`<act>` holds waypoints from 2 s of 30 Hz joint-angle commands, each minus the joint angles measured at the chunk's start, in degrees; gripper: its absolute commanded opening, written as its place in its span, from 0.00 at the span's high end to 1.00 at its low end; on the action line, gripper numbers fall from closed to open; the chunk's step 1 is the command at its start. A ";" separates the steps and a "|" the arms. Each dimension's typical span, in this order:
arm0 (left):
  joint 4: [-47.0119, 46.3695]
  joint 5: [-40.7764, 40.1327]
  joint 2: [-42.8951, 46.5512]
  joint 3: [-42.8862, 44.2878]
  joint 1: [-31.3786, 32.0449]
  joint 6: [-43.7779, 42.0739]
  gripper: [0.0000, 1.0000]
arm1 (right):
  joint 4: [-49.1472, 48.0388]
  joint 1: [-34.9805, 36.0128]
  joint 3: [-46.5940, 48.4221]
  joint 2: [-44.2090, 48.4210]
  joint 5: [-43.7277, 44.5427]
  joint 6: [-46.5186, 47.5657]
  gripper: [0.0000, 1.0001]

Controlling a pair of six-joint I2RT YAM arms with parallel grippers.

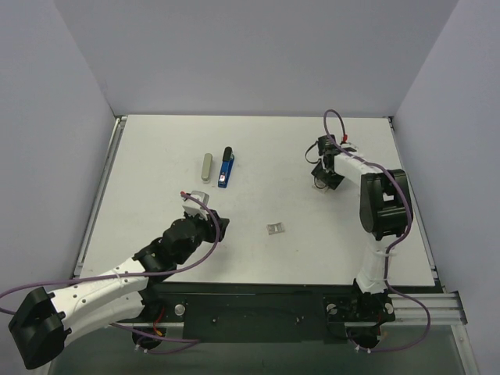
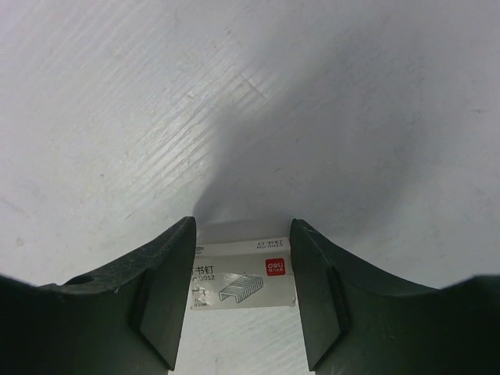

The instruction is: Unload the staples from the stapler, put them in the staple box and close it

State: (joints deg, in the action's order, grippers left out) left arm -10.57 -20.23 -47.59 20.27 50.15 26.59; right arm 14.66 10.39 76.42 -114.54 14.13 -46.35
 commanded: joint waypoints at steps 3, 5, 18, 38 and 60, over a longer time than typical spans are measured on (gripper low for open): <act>-2.35 1.16 1.10 1.52 -0.23 0.57 0.44 | 4.42 3.31 -1.80 -0.07 -5.07 -3.04 0.54; -2.18 1.07 1.10 1.52 -0.23 0.57 0.44 | 4.42 5.33 -1.54 -0.24 -5.60 -3.22 0.54; -1.82 0.72 2.15 1.52 -0.23 0.57 0.44 | 3.80 15.26 -1.28 -0.51 -9.82 -4.89 0.56; -0.77 -0.78 3.65 1.52 -0.23 0.04 0.44 | 7.05 30.56 -0.05 -2.09 -18.87 6.53 0.57; 4.50 -5.87 7.60 2.75 -0.23 -0.57 0.44 | 7.85 35.23 -1.09 10.64 -15.28 11.63 0.54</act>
State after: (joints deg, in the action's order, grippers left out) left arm -7.64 -24.27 -40.64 20.38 50.15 26.37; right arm 19.51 46.78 76.90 -111.77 -4.40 -36.07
